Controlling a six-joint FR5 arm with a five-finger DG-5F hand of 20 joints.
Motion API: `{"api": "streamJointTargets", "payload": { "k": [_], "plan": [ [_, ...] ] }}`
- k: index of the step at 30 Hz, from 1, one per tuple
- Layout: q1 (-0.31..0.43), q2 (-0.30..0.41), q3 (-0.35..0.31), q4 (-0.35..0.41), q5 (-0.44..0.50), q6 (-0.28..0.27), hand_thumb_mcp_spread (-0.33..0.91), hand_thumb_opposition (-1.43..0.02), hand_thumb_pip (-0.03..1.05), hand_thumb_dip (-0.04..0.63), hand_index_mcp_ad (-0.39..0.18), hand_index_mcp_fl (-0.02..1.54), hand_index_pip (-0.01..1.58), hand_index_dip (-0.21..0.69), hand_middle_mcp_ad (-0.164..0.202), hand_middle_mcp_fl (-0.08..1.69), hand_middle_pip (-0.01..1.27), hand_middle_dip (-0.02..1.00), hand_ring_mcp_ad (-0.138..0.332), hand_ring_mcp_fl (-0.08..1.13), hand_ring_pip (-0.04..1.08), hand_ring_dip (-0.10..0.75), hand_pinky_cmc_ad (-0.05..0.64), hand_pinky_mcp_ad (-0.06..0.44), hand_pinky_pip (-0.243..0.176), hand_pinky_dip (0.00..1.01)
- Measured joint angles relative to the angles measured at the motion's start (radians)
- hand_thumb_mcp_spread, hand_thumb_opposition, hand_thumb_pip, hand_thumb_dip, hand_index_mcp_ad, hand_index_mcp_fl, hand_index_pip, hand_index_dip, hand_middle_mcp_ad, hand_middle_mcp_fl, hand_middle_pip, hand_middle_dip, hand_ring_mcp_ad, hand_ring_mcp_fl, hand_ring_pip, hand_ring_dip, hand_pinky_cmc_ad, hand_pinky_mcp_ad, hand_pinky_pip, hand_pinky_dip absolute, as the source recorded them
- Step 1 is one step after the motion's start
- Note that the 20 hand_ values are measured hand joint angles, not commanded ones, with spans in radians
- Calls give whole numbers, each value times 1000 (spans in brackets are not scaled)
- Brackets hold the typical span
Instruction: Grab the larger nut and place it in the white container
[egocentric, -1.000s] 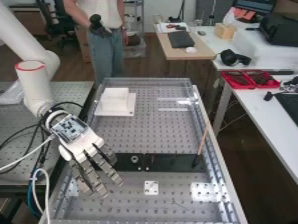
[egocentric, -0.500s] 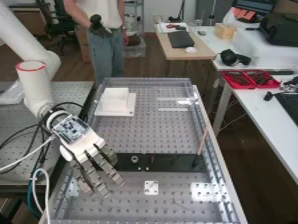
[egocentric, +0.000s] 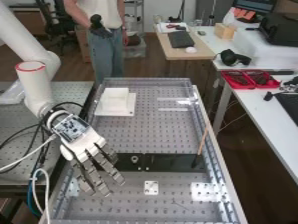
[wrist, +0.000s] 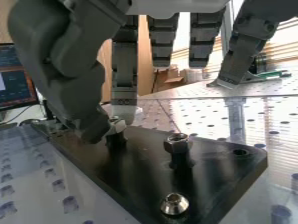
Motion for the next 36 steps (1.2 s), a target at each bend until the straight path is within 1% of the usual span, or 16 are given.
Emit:
{"api": "streamJointTargets", "payload": {
  "k": [8,14,16,21,26,29,31,36],
  "plan": [
    [0,1,2,-7,2,3,304,-894,742,237,-89,311,1541,103,68,9,136,220,176,5,164,120,370,312,-105,625],
    [-3,-4,4,-10,0,7,293,-878,742,237,-89,314,1541,103,68,24,136,220,176,5,164,120,367,309,-105,625],
    [-5,-5,5,-9,-1,6,293,-878,737,218,-89,325,1541,103,68,23,136,220,176,5,164,120,363,309,-105,625],
    [-8,-5,6,-7,-4,3,293,-878,737,216,-89,325,1541,103,68,23,136,220,176,5,164,120,363,309,-105,625],
    [-11,-3,8,-5,-11,1,293,-892,737,216,-87,333,1525,82,68,24,136,220,176,5,164,120,363,311,-105,625],
    [-13,5,9,1,-19,-11,297,-894,737,216,-87,349,1522,75,72,24,136,220,178,5,164,120,363,311,-105,625],
    [-17,17,10,10,-30,-26,293,-890,737,216,-87,349,1529,75,68,24,136,220,164,5,164,120,363,311,-105,625],
    [-22,43,9,26,-53,-53,297,-890,737,216,-87,351,1529,72,68,24,136,220,161,5,164,120,367,312,-105,625]
  ]
}}
